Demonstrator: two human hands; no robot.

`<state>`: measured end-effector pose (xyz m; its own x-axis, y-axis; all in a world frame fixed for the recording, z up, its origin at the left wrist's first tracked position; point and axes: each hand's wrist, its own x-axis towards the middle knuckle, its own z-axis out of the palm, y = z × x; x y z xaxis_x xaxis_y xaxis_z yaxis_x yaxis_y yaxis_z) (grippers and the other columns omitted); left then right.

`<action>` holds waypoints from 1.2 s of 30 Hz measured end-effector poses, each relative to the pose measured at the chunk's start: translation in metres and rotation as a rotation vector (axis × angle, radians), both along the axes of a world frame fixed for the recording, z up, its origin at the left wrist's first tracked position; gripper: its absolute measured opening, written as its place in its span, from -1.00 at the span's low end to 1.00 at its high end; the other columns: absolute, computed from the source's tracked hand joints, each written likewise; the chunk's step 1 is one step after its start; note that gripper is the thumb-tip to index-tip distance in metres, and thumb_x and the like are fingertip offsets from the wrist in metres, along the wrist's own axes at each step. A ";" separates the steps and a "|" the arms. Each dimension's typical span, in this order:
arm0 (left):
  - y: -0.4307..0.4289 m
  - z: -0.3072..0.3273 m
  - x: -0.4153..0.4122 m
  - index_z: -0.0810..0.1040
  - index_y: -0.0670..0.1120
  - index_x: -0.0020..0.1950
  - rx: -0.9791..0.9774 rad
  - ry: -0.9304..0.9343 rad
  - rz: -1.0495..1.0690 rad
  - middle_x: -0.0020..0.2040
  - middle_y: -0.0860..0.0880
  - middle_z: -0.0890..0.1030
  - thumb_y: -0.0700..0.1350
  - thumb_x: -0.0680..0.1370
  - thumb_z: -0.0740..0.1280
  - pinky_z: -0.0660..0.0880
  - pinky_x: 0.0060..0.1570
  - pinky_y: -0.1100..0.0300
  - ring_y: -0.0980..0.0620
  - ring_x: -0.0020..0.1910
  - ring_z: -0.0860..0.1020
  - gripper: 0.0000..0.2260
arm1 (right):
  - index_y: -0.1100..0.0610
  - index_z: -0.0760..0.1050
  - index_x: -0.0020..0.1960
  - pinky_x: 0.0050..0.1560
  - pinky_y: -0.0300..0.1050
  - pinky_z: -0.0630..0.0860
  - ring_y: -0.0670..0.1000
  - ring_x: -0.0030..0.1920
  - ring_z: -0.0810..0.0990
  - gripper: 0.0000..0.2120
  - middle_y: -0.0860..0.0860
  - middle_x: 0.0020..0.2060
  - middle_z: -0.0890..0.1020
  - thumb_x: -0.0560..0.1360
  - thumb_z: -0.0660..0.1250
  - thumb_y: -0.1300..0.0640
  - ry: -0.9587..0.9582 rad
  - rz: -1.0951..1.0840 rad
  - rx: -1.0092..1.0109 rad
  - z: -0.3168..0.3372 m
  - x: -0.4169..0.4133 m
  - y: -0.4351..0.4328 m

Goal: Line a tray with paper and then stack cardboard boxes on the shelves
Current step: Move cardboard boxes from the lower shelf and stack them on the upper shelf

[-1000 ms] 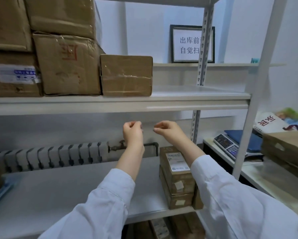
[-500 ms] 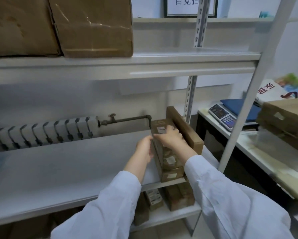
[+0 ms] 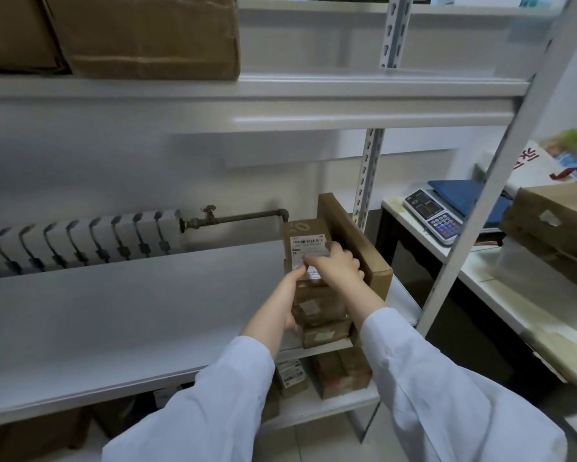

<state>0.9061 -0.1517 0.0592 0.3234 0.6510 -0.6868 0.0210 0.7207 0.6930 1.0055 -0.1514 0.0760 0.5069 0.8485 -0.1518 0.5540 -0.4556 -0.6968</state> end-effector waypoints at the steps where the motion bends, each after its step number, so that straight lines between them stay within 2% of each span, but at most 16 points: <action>1: 0.003 -0.003 -0.001 0.50 -0.16 0.13 -0.008 0.010 -0.004 0.06 -0.20 0.54 0.30 0.49 0.20 0.28 0.18 -0.14 -0.22 0.11 0.47 -0.46 | 0.06 0.27 0.40 0.37 0.12 0.24 0.21 0.35 0.30 -0.44 0.13 0.33 0.37 0.48 0.27 -0.14 0.065 -0.007 0.021 -0.002 0.001 0.001; 4: 0.005 -0.011 -0.007 0.52 -0.13 0.12 0.019 -0.052 0.051 -0.02 -0.19 0.59 0.23 0.47 0.29 0.36 -0.03 -0.06 -0.20 -0.02 0.51 -0.54 | 0.08 0.35 0.34 0.32 0.17 0.37 0.18 0.31 0.41 -0.47 0.10 0.29 0.45 0.45 0.31 -0.12 0.280 -0.031 0.147 -0.005 0.000 0.003; 6: 0.008 -0.018 -0.011 0.50 -0.08 0.21 0.037 -0.106 0.177 0.05 -0.19 0.61 0.17 0.41 0.39 0.46 -0.12 -0.03 -0.21 0.03 0.54 -0.52 | 0.12 0.35 0.34 0.26 0.08 0.44 0.14 0.24 0.48 -0.51 0.08 0.24 0.49 0.49 0.31 -0.06 0.398 -0.046 0.215 -0.007 0.001 0.004; 9: 0.012 -0.028 -0.017 0.47 -0.02 0.26 0.053 -0.166 0.323 0.11 -0.14 0.61 0.17 0.36 0.40 0.46 0.10 -0.11 -0.18 0.12 0.52 -0.47 | 0.14 0.32 0.38 0.14 -0.05 0.44 0.09 0.18 0.49 -0.62 0.07 0.20 0.50 0.57 0.17 0.13 0.474 -0.058 0.235 -0.015 0.003 0.005; 12: 0.014 -0.033 -0.025 0.47 -0.01 0.25 0.048 -0.188 0.411 0.11 -0.11 0.61 0.24 0.35 0.37 0.42 0.19 -0.11 -0.15 0.12 0.53 -0.44 | 0.13 0.25 0.43 0.35 0.08 0.32 0.19 0.33 0.36 -0.58 0.15 0.34 0.37 0.57 0.10 0.18 0.217 -0.044 0.060 -0.033 0.004 0.006; 14: 0.017 -0.035 -0.031 0.46 -0.01 0.26 0.054 -0.192 0.450 0.11 -0.11 0.61 0.25 0.35 0.36 0.42 0.20 -0.12 -0.15 0.12 0.53 -0.44 | 0.11 0.16 0.47 0.36 0.10 0.24 0.23 0.38 0.25 -0.51 0.19 0.40 0.25 0.57 0.14 0.10 0.062 0.007 -0.139 -0.043 0.000 0.005; 16: 0.020 -0.037 -0.037 0.45 0.00 0.27 0.066 -0.183 0.477 0.12 -0.11 0.60 0.24 0.37 0.36 0.42 0.17 -0.09 -0.15 0.12 0.52 -0.45 | 0.11 0.12 0.48 0.35 0.10 0.25 0.23 0.38 0.22 -0.42 0.19 0.41 0.22 0.54 0.23 0.01 -0.019 0.031 -0.280 -0.052 -0.005 0.003; 22: 0.023 -0.042 -0.052 0.50 -0.03 0.23 0.071 -0.180 0.483 0.09 -0.12 0.63 0.24 0.39 0.33 0.40 -0.19 0.05 -0.15 0.04 0.55 -0.48 | 0.15 0.09 0.50 0.37 0.05 0.22 0.21 0.39 0.22 -0.16 0.20 0.43 0.22 0.41 0.31 -0.25 -0.204 0.064 -0.475 -0.071 -0.011 0.003; 25: 0.025 -0.044 -0.058 0.51 -0.02 0.25 0.082 -0.174 0.471 0.10 -0.12 0.63 0.24 0.41 0.30 0.34 -0.05 -0.01 -0.16 0.06 0.54 -0.49 | 0.14 0.09 0.49 0.39 0.07 0.22 0.23 0.38 0.24 -0.06 0.21 0.41 0.23 0.33 0.34 -0.34 -0.246 0.038 -0.494 -0.074 -0.016 0.005; 27: 0.024 -0.044 -0.063 0.50 -0.03 0.26 0.069 -0.188 0.465 0.12 -0.13 0.62 0.24 0.43 0.29 0.33 0.04 -0.08 -0.16 0.07 0.53 -0.50 | 0.12 0.05 0.48 0.39 0.12 0.24 0.26 0.37 0.26 -0.01 0.21 0.40 0.19 0.28 0.39 -0.34 -0.190 0.016 -0.492 -0.076 -0.019 0.005; 30: 0.026 -0.047 -0.069 0.48 -0.03 0.28 0.051 -0.210 0.451 0.15 -0.14 0.59 0.24 0.44 0.28 0.28 0.22 -0.17 -0.19 0.14 0.49 -0.49 | 0.13 -0.08 0.51 0.34 0.14 0.33 0.25 0.35 0.28 0.09 0.20 0.40 0.12 0.26 0.46 -0.28 -0.067 -0.005 -0.449 -0.078 -0.022 0.005; 33: 0.025 -0.045 -0.076 0.46 -0.06 0.30 0.043 -0.221 0.447 0.19 -0.16 0.57 0.23 0.46 0.26 0.22 0.29 -0.20 -0.22 0.21 0.45 -0.48 | 0.16 -0.22 0.53 0.37 0.12 0.28 0.25 0.41 0.22 0.23 0.24 0.44 0.10 0.22 0.48 -0.30 -0.095 -0.009 -0.435 -0.075 -0.027 0.005; 35: 0.024 -0.045 -0.081 0.45 -0.07 0.31 0.036 -0.223 0.442 0.21 -0.18 0.55 0.23 0.46 0.26 0.19 0.34 -0.23 -0.24 0.25 0.43 -0.47 | 0.20 -0.17 0.53 0.38 0.05 0.26 0.22 0.42 0.22 0.21 0.23 0.44 0.15 0.22 0.51 -0.25 -0.070 -0.022 -0.439 -0.073 -0.028 0.005; 36: 0.023 -0.046 -0.083 0.44 -0.07 0.31 0.032 -0.227 0.442 0.21 -0.18 0.55 0.23 0.46 0.27 0.19 0.36 -0.24 -0.24 0.25 0.43 -0.46 | 0.20 -0.06 0.52 0.35 0.00 0.30 0.19 0.39 0.26 0.13 0.21 0.42 0.22 0.24 0.51 -0.23 -0.059 -0.018 -0.443 -0.072 -0.029 0.003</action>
